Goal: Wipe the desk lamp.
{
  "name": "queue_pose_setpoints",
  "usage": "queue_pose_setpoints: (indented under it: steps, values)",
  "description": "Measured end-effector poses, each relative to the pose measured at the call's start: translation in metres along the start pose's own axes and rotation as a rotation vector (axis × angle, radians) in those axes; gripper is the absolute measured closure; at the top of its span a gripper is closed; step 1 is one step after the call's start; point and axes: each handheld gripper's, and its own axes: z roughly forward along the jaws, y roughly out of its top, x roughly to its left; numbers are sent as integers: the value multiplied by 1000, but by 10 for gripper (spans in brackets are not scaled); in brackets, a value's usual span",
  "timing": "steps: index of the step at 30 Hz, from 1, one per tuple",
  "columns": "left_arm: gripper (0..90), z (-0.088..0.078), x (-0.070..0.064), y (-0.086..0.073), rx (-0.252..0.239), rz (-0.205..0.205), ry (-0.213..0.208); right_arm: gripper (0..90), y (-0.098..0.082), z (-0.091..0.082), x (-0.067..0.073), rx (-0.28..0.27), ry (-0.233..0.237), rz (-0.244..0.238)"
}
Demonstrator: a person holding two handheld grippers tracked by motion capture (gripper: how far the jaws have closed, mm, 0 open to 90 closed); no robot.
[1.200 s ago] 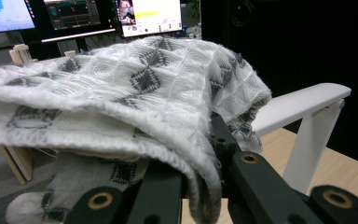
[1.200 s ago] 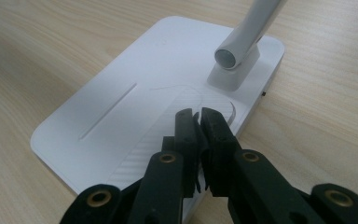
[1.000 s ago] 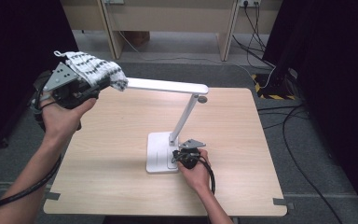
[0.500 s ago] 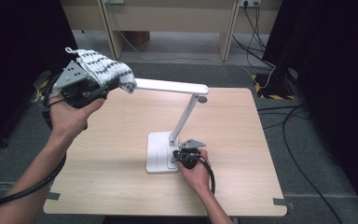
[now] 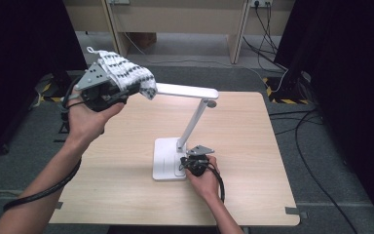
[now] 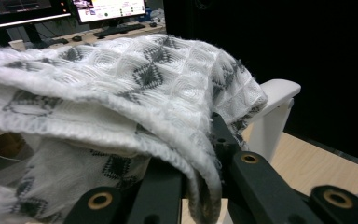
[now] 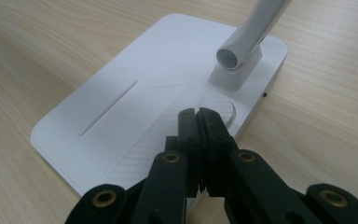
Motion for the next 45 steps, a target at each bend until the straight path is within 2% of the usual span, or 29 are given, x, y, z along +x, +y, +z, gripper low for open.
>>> queue_pose_setpoints:
  steps: [7,12,36,45]
  values:
    - [846,10,-11,2,17,7,-39,886,1,1,1,2,2,-4]
    - [846,22,-22,4,32,7,-82,889,1,1,1,3,2,-5]
    - [846,62,-55,6,88,0,-181,895,1,1,2,3,4,-12]
    - [845,80,-70,7,107,-7,-230,896,1,1,2,5,6,-14]
